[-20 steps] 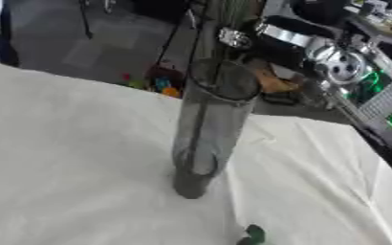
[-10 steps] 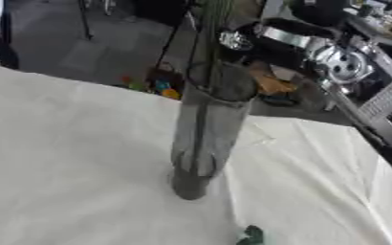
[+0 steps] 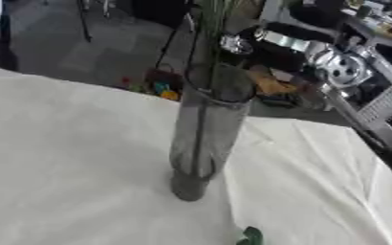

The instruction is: Arrange flowers into the vase.

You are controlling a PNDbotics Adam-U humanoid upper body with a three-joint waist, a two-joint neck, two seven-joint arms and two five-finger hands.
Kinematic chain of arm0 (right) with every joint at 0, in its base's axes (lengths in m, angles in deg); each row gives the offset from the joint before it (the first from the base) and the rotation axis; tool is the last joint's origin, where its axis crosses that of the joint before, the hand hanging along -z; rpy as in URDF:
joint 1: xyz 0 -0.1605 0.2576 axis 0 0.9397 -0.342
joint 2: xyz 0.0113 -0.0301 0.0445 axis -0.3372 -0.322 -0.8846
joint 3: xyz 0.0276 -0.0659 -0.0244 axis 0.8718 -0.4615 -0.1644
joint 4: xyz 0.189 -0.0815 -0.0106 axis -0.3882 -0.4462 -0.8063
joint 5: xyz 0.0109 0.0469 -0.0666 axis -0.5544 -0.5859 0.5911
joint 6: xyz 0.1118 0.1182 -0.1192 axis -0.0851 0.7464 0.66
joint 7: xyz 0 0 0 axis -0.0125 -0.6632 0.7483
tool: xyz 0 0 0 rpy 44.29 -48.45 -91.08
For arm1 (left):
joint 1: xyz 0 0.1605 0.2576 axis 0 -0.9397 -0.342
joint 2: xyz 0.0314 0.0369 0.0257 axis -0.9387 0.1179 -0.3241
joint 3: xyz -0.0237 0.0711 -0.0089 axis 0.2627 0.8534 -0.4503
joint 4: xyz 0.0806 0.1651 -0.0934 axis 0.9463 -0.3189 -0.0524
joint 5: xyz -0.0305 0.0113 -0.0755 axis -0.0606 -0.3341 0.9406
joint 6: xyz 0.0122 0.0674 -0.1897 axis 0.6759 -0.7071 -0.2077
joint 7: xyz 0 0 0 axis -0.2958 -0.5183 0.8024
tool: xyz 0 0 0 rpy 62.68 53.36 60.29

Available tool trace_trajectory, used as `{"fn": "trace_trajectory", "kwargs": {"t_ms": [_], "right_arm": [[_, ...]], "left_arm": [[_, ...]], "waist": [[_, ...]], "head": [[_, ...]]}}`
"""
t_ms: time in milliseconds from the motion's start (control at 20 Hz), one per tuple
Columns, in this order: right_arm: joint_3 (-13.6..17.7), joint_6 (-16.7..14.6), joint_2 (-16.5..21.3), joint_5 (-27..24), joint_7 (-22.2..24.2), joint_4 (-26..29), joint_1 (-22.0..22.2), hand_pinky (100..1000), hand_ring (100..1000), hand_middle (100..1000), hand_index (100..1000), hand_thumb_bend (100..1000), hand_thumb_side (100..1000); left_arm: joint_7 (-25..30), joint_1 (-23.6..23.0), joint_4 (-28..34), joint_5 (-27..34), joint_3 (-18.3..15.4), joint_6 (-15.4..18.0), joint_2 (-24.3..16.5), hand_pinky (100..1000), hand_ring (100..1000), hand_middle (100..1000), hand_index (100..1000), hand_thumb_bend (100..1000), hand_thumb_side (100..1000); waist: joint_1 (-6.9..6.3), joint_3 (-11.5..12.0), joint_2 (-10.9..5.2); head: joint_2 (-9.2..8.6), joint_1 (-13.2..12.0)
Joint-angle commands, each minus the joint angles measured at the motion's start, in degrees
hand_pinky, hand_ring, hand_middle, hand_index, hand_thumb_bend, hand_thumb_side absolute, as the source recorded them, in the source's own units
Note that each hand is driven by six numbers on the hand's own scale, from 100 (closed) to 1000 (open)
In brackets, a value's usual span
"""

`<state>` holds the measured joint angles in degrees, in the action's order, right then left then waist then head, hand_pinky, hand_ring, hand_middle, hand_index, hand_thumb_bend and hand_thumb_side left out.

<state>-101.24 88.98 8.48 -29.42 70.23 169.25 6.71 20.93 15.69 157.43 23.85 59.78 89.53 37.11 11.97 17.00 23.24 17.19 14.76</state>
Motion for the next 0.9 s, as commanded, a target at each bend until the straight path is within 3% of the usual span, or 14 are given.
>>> {"fn": "trace_trajectory", "kwargs": {"t_ms": [50,250,300,900], "right_arm": [[0.9,0.1,2.3,-0.2,-0.3,0.3,-0.4,832,805,708,754,100,1000],[1.1,-0.7,2.7,-0.8,0.0,0.6,0.1,845,817,719,808,100,1000],[1.1,-1.0,2.8,-0.9,0.3,0.7,0.2,848,822,724,820,139,1000],[1.6,-1.9,3.6,-0.4,2.0,0.7,1.2,844,826,726,822,151,1000]], "left_arm": [[0.0,0.6,0.7,-0.1,-0.6,-0.1,-1.0,799,879,866,948,100,1000],[0.0,0.4,0.7,0.0,-0.6,-0.2,-1.0,799,879,866,948,100,1000],[0.0,0.4,0.7,0.0,-0.6,-0.2,-1.0,799,880,866,948,100,1000],[0.0,0.1,0.7,0.0,-0.6,-0.2,-0.8,798,880,865,948,100,1000]], "waist": [[-0.96,-0.1,-1.74],[-1.11,-0.4,-1.93],[-1.16,-0.4,-1.99],[-2.16,-1.0,-2.43]], "head": [[-0.79,0.1],[-0.79,0.1],[-0.79,0.1],[-0.56,0.2]]}}
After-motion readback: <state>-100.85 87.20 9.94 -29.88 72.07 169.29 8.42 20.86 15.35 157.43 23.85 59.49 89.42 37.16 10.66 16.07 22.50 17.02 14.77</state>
